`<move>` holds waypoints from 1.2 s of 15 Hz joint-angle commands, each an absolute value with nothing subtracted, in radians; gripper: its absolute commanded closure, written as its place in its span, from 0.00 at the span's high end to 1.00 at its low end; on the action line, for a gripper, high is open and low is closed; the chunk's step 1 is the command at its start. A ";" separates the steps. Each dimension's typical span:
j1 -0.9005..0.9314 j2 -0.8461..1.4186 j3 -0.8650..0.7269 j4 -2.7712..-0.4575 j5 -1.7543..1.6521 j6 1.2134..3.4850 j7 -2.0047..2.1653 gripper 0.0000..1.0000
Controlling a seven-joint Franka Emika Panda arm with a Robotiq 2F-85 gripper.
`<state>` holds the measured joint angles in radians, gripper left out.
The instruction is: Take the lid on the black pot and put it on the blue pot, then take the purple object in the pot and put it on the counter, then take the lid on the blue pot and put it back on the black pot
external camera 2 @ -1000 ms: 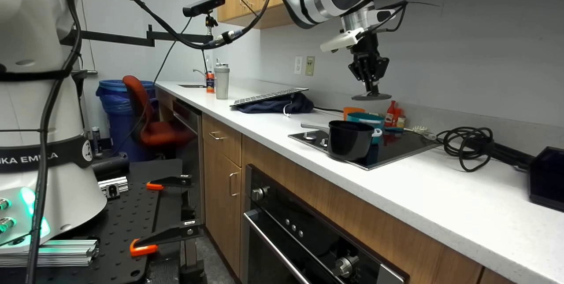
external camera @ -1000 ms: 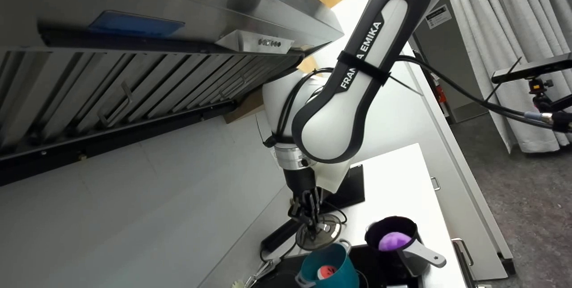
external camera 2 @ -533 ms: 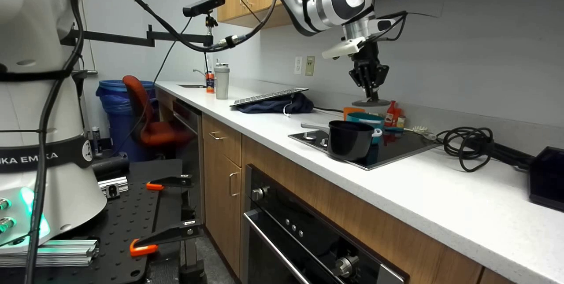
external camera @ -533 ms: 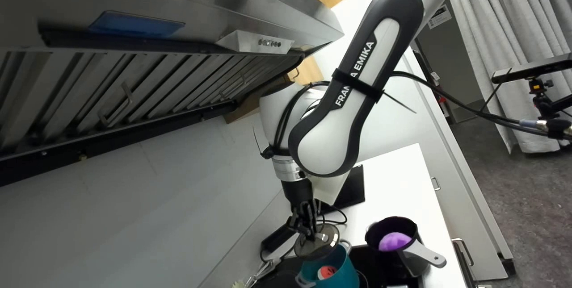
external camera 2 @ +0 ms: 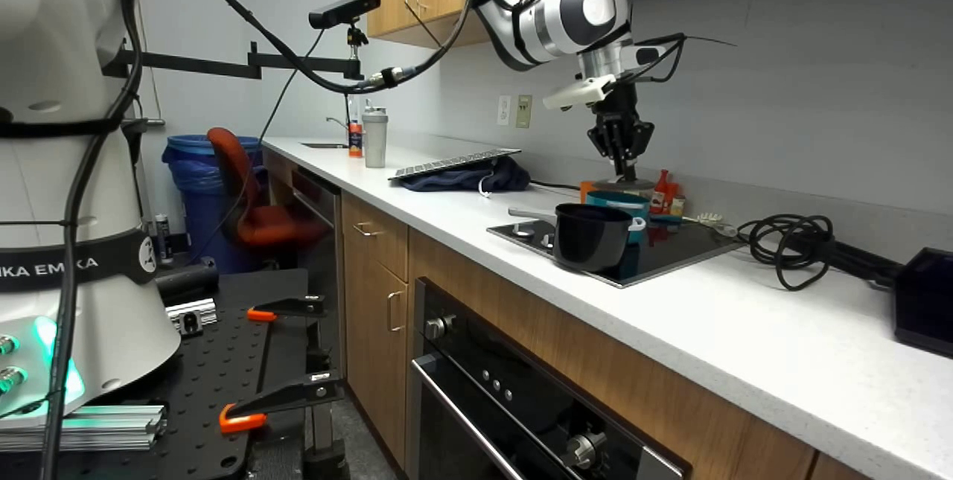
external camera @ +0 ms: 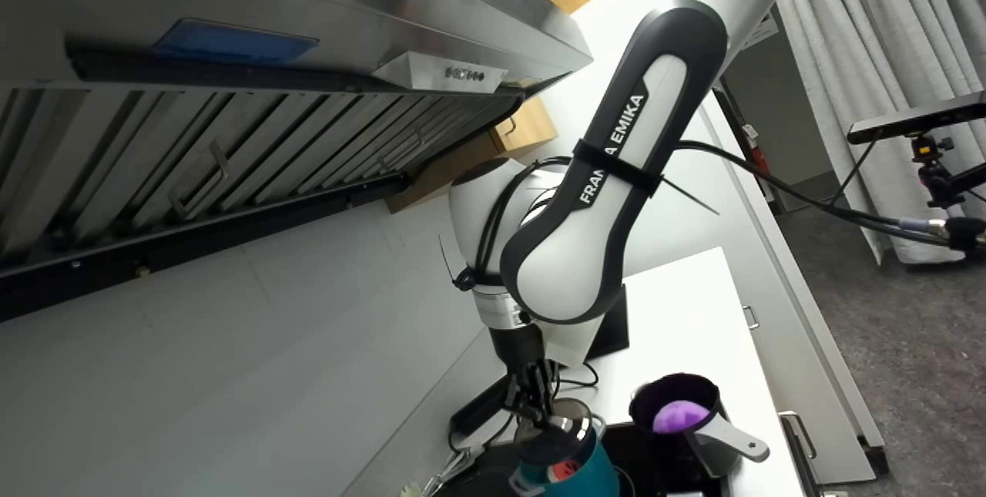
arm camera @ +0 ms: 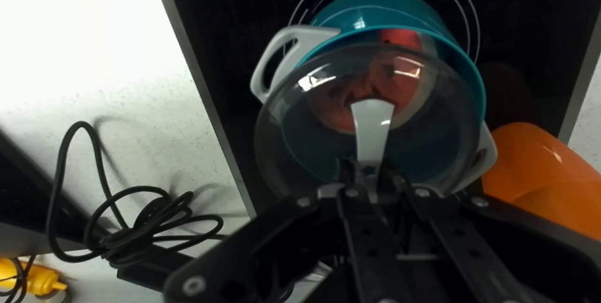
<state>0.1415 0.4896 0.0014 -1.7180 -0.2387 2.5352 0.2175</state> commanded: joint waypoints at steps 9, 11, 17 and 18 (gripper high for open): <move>0.157 0.537 -0.009 -1.653 -0.223 2.495 0.199 0.04; 0.158 0.546 -0.010 -1.642 -0.224 2.494 0.199 0.04; 0.160 0.566 -0.007 -1.613 -0.218 2.480 0.194 0.34; 0.160 0.569 -0.006 -1.610 -0.216 2.477 0.193 0.42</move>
<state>0.1461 0.5401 0.0015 -1.6699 -0.2379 2.5293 0.2162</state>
